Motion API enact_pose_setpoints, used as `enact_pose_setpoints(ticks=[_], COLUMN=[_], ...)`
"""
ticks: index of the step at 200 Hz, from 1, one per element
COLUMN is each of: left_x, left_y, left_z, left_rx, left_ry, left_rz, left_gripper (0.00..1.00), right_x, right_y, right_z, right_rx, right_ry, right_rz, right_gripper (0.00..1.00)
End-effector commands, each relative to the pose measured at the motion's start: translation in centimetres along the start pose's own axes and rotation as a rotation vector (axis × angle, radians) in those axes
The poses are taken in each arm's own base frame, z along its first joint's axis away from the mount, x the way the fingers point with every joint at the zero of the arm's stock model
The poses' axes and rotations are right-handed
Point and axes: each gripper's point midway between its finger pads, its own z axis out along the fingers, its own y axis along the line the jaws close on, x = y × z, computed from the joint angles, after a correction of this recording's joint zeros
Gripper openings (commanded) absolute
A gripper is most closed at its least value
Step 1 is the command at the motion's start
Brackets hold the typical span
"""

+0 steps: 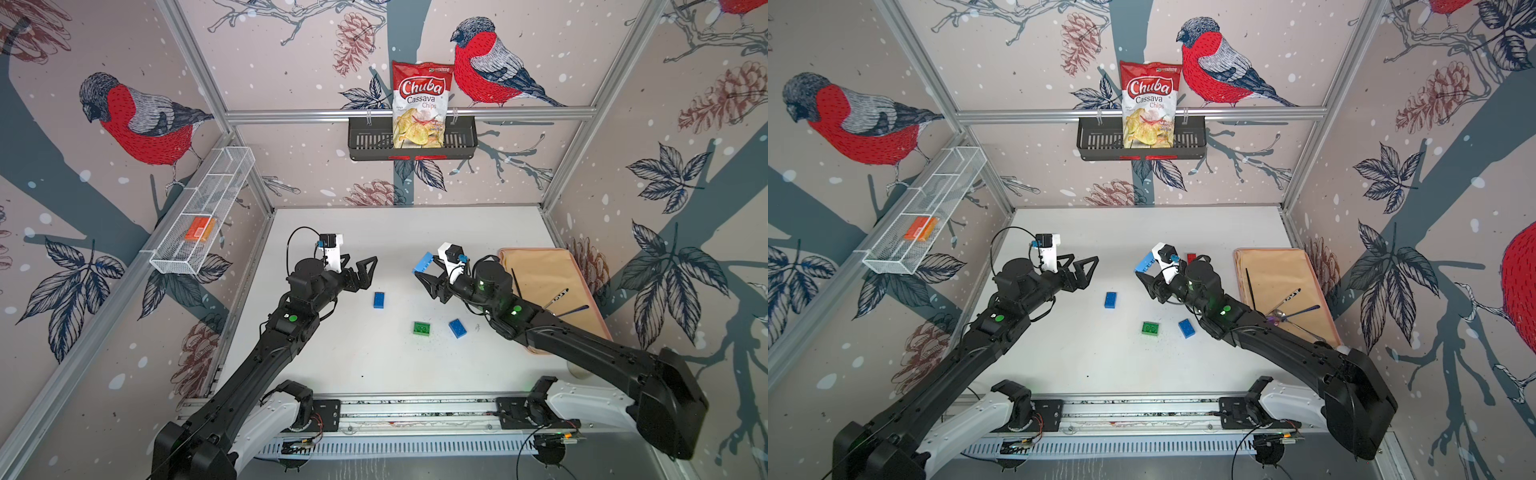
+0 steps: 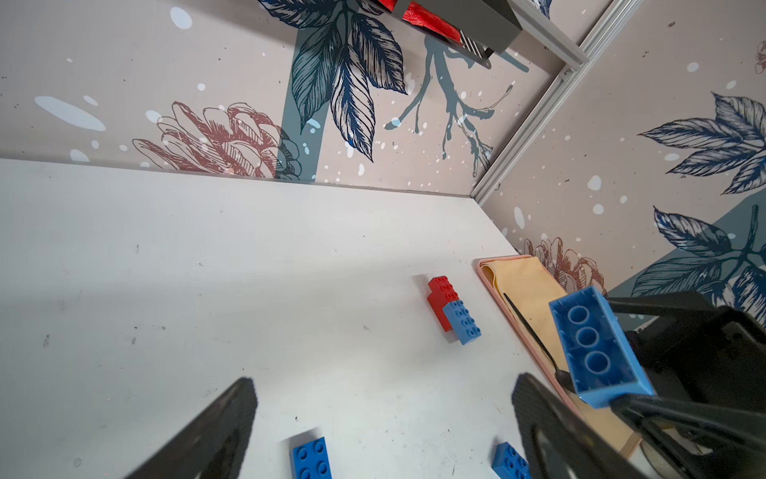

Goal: Assemble a rectangle with lego
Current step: Adjust the lego brick at the center of the board.

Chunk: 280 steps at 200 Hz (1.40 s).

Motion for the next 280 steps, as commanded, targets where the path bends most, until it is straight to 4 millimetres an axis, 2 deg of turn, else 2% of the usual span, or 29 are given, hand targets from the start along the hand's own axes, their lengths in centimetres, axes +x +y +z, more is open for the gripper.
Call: enact_pose_setpoints(ticks=[1,7,10,18,78,105,129,179,243,258,263,265,280], left_x=[0.0,0.4,0.5,0.9,2.7,3.3,3.7,3.6,3.7,3.8,3.9,4.0,4.0], left_y=[0.3,0.5,0.6,0.9,1.7,1.3,0.9,0.7,0.6,0.6,0.5,0.5,0.6], left_z=[0.2,0.3,0.4,0.6,1.5,1.7,1.8,1.5,1.4,1.5,1.5,1.5,1.5], left_rx=[-0.01,-0.016,-0.022,-0.033,-0.082,-0.084,-0.086,-0.091,-0.082,-0.08,-0.078,-0.077,-0.076], left_ry=[-0.004,0.007,0.011,0.028,0.118,0.142,0.16,0.157,0.161,0.165,0.168,0.171,0.171], left_rz=[0.047,0.047,0.047,0.045,0.045,0.066,0.086,0.093,0.097,0.101,0.102,0.105,0.112], left_gripper=[0.96,0.96,0.96,0.96,0.96,0.96,0.96,0.96,0.96,0.96,0.97,0.97,0.97], right_x=[4.7,4.9,5.9,6.9,13.8,16.2,17.6,19.7,20.5,20.4,20.3,20.3,20.0], right_y=[-0.3,-0.4,-0.5,-0.6,-2.4,-2.5,-3.0,-4.3,-4.8,-4.9,-4.9,-4.9,-4.9], right_z=[0.2,0.1,0.4,0.6,1.0,1.3,2.1,4.0,5.0,5.3,5.4,5.4,5.7], right_rx=[0.033,0.04,0.046,0.061,0.201,0.205,0.221,0.26,0.254,0.252,0.249,0.247,0.245], right_ry=[0.245,0.273,0.316,0.376,0.806,0.945,0.998,1.055,1.052,1.034,1.028,1.027,1.001], right_rz=[0.119,0.136,0.147,0.169,0.215,0.194,0.169,0.137,0.121,0.128,0.128,0.129,0.134], right_gripper=[0.6,0.6,0.6,0.6,0.6,0.6,0.6,0.63,0.71,0.82,0.97,0.99,1.0])
